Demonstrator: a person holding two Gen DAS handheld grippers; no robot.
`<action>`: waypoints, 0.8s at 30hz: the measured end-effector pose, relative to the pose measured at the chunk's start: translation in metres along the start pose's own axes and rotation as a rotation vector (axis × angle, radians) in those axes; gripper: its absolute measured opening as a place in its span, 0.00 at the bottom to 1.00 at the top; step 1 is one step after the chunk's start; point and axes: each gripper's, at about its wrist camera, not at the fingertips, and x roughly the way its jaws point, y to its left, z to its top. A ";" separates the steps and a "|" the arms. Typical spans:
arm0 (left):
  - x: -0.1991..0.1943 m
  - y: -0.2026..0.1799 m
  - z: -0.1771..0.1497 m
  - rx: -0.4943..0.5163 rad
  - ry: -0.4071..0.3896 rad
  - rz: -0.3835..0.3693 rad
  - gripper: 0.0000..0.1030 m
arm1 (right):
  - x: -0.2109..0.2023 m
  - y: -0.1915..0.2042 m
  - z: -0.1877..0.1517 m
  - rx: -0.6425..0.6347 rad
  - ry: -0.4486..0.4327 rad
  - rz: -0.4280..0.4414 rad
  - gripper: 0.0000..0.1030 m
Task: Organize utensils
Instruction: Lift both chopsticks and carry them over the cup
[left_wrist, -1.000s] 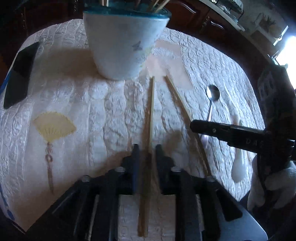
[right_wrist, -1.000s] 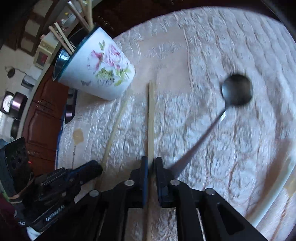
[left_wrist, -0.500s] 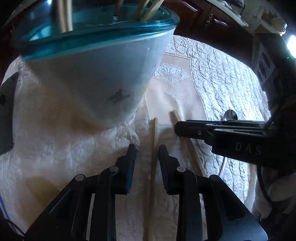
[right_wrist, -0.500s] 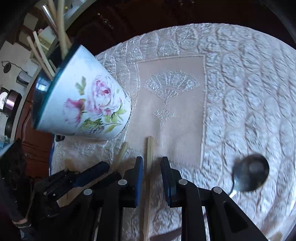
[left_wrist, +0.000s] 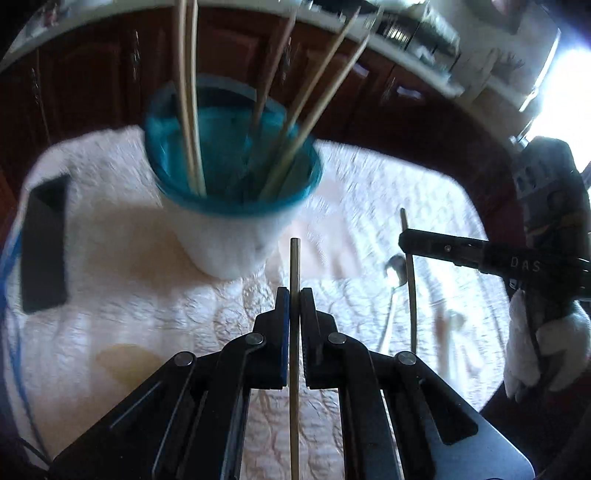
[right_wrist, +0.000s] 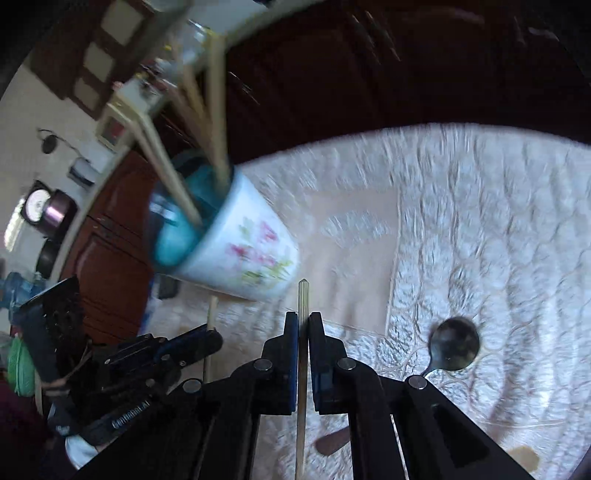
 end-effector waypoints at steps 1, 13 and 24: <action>-0.009 -0.001 0.000 0.002 -0.018 0.000 0.04 | -0.009 0.004 0.000 -0.014 -0.015 0.005 0.05; -0.079 -0.010 -0.004 0.016 -0.125 0.037 0.04 | -0.071 0.047 -0.002 -0.138 -0.114 0.006 0.05; -0.111 0.002 0.004 0.012 -0.180 0.070 0.04 | -0.097 0.075 0.014 -0.189 -0.170 0.030 0.05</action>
